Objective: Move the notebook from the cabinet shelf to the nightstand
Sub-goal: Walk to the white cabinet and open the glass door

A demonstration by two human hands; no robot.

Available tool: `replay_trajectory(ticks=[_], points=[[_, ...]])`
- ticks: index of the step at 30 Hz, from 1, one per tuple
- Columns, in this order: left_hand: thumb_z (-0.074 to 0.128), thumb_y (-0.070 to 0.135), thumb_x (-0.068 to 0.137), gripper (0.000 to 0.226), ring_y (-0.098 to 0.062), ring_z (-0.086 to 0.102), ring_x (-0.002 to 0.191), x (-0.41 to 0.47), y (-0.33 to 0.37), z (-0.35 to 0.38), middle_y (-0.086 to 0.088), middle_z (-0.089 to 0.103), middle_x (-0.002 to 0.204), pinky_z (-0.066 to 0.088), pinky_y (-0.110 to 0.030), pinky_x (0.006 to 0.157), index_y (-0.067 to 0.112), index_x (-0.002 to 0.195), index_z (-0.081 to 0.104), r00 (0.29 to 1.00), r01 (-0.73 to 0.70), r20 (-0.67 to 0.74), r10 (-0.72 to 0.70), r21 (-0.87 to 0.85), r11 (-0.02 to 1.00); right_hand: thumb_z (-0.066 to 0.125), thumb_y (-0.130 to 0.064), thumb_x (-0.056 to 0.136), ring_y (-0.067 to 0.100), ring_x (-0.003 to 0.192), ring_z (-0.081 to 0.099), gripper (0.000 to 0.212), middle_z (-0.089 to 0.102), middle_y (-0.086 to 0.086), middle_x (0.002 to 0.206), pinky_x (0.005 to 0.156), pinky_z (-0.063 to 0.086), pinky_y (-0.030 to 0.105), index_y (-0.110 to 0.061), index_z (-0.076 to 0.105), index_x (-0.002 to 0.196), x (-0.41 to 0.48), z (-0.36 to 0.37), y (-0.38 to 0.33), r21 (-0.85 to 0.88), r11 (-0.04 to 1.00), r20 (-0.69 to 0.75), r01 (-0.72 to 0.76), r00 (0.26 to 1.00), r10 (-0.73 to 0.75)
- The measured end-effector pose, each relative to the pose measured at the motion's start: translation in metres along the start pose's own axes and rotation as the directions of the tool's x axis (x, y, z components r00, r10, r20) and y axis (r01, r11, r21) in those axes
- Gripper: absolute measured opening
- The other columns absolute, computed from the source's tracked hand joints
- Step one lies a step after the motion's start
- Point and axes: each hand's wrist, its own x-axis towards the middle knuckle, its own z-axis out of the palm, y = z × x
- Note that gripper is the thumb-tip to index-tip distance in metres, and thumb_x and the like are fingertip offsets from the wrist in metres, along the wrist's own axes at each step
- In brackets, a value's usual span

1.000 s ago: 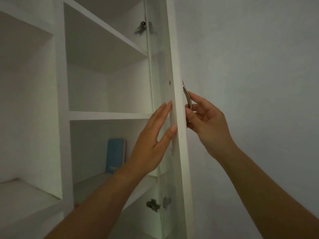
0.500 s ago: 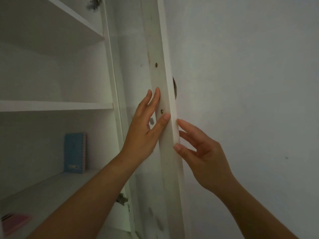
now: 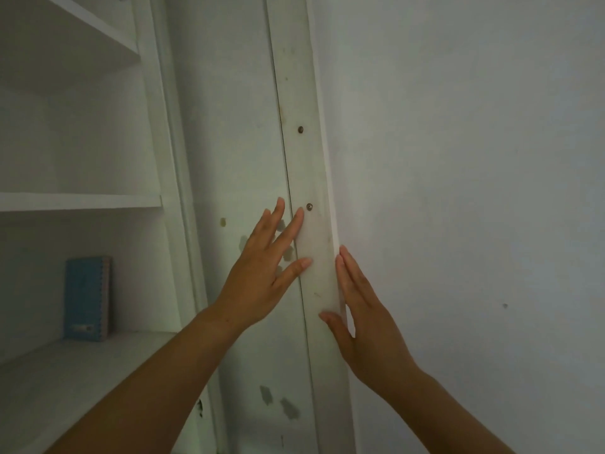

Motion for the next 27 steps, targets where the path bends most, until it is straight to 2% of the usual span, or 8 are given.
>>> replay_trajectory(ticks=[3, 6, 11, 15, 18, 23, 27], points=[[0.02, 0.07, 0.08, 0.062, 0.007, -0.023, 0.132, 0.006, -0.003, 0.014, 0.027, -0.022, 0.144, -0.01, -0.023, 0.103, 0.059, 0.129, -0.015, 1.0, 0.004, -0.003, -0.004, 0.045, 0.999, 0.045, -0.035, 0.094, -0.013, 0.131, -0.001, 0.073, 0.003, -0.01, 0.153, 0.099, 0.01, 0.001, -0.029, -0.009, 0.142, 0.003, 0.002, 0.02, -0.037, 0.999, 0.003, 0.0, 1.0, 0.0], [0.025, 0.066, 0.081, 0.064, 0.005, -0.022, 0.133, 0.01, -0.002, 0.026, 0.023, -0.018, 0.147, -0.011, -0.014, 0.098, 0.052, 0.134, -0.009, 1.0, 0.021, -0.012, -0.02, 0.09, 0.996, 0.047, -0.033, 0.093, -0.008, 0.132, 0.005, 0.072, 0.006, -0.01, 0.152, 0.1, 0.011, 0.004, -0.029, -0.004, 0.144, 0.007, 0.001, 0.035, -0.015, 1.0, 0.014, 0.007, 1.0, -0.007], [0.021, 0.069, 0.08, 0.068, -0.005, -0.016, 0.138, 0.016, -0.004, 0.046, 0.017, -0.016, 0.15, -0.014, -0.016, 0.099, 0.044, 0.139, -0.003, 0.999, 0.042, -0.019, -0.039, 0.18, 0.983, 0.058, -0.025, 0.09, -0.002, 0.136, 0.002, 0.079, -0.002, -0.012, 0.152, 0.103, 0.006, 0.008, -0.021, 0.001, 0.145, 0.012, 0.003, 0.057, -0.027, 1.0, 0.058, 0.014, 0.998, -0.013], [0.023, 0.067, 0.083, 0.066, -0.008, -0.012, 0.14, 0.022, -0.011, 0.061, 0.015, -0.011, 0.152, -0.012, -0.017, 0.101, 0.043, 0.141, 0.0, 0.998, 0.057, -0.029, -0.052, 0.22, 0.974, 0.063, -0.026, 0.086, 0.002, 0.14, -0.006, 0.094, -0.018, -0.014, 0.152, 0.108, 0.009, 0.017, -0.027, -0.011, 0.144, 0.014, 0.007, 0.075, -0.05, 0.996, 0.147, 0.074, 0.987, -0.066], [0.019, 0.069, 0.083, 0.067, -0.011, -0.008, 0.141, 0.027, -0.015, 0.071, 0.011, -0.004, 0.154, -0.005, -0.03, 0.107, 0.04, 0.142, 0.005, 0.998, 0.052, -0.04, -0.044, 0.239, 0.97, 0.064, -0.024, 0.085, 0.008, 0.141, -0.008, 0.095, -0.023, -0.014, 0.15, 0.109, 0.013, 0.023, -0.025, -0.012, 0.143, 0.022, 0.009, 0.085, -0.014, 0.999, 0.181, 0.052, 0.982, -0.049], [0.022, 0.068, 0.085, 0.068, -0.016, -0.004, 0.142, 0.03, -0.022, 0.091, 0.005, 0.001, 0.155, 0.011, -0.045, 0.11, 0.038, 0.144, 0.006, 0.995, 0.074, -0.082, -0.053, 0.293, 0.953, 0.063, -0.027, 0.085, 0.003, 0.138, -0.017, 0.096, -0.026, -0.016, 0.147, 0.104, -0.003, 0.012, -0.024, -0.015, 0.141, 0.029, 0.012, 0.101, -0.033, 0.997, 0.185, 0.071, 0.981, -0.064], [0.029, 0.062, 0.087, 0.065, -0.008, -0.011, 0.142, 0.03, -0.026, 0.095, 0.007, -0.001, 0.155, 0.01, -0.04, 0.11, 0.041, 0.143, 0.005, 0.994, 0.081, -0.1, -0.052, 0.309, 0.947, 0.062, -0.031, 0.086, 0.004, 0.137, -0.018, 0.097, -0.026, -0.017, 0.146, 0.103, -0.003, 0.014, -0.024, -0.02, 0.138, 0.03, 0.013, 0.107, -0.017, 0.996, 0.189, 0.087, 0.979, -0.082]])
